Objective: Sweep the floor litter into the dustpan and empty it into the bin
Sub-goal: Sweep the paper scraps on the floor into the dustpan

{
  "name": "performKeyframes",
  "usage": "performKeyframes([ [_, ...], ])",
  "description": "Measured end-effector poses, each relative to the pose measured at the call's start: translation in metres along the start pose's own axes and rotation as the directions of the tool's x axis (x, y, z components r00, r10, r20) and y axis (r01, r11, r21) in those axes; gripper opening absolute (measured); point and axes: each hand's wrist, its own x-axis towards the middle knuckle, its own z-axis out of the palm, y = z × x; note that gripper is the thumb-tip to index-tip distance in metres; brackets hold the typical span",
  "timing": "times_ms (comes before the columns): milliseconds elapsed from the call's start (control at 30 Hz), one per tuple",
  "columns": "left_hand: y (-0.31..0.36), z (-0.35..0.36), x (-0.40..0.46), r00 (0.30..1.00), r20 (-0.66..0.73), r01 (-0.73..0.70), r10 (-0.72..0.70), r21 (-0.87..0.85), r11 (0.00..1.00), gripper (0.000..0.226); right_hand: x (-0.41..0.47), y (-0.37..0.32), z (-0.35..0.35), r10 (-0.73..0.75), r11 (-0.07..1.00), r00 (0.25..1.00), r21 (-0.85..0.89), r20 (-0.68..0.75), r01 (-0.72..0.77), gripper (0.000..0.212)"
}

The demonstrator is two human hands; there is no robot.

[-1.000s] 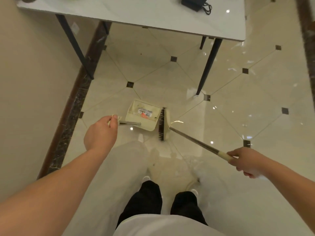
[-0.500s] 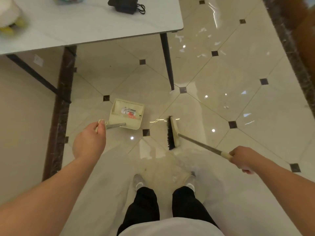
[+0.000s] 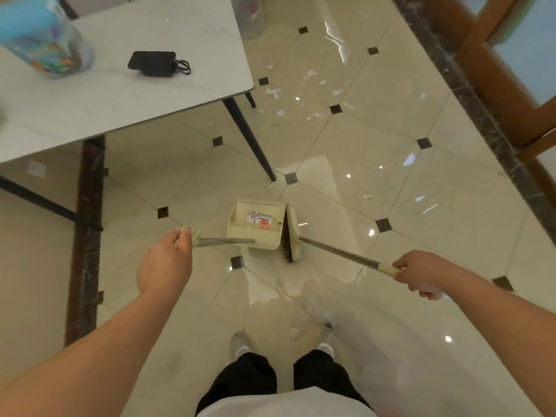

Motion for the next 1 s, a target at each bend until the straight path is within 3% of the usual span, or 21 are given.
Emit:
performKeyframes([
  [133,0.024,-0.002,0.018,0.999,0.005,-0.045,0.044,0.027,0.999,0.045,0.017,-0.001,0.007,0.071,0.993,0.997,-0.098,-0.019,-0.072,0.021],
  [300,0.049,0.006,0.053,0.994,0.055,-0.092,0.092,-0.004,0.996,0.039,0.022,0.022,-0.001,0.280,0.960,0.957,0.037,-0.070,-0.278,0.022],
  [533,0.085,0.048,0.129,0.958,0.211,-0.187,0.193,-0.048,0.981,0.048,-0.026,0.021,-0.015,0.416,0.879,0.900,0.313,-0.130,-0.361,0.027],
  [600,0.099,0.056,0.152,0.930,0.283,-0.225,0.235,-0.066,0.972,0.050,-0.037,0.013,0.001,0.502,0.796,0.863,0.420,-0.056,-0.436,0.037],
  [733,0.123,0.063,0.190,0.874,0.365,-0.329,0.321,-0.042,0.943,0.048,-0.038,-0.040,0.036,0.617,0.495,0.761,0.654,0.198,-0.572,0.024],
  [867,0.134,0.063,0.212,0.832,0.423,-0.370,0.358,-0.057,0.927,0.047,-0.004,-0.104,0.030,0.589,0.166,0.740,0.848,0.325,-0.504,0.013],
  [933,0.138,0.064,0.221,0.820,0.445,-0.368,0.360,-0.072,0.927,0.046,0.020,-0.137,0.014,0.562,0.112,0.752,0.868,0.346,-0.483,0.010],
  [1000,0.141,0.067,0.226,0.819,0.441,-0.373,0.367,-0.076,0.925,0.044,0.040,-0.165,0.003,0.534,0.163,0.779,0.863,0.330,-0.478,0.013],
])
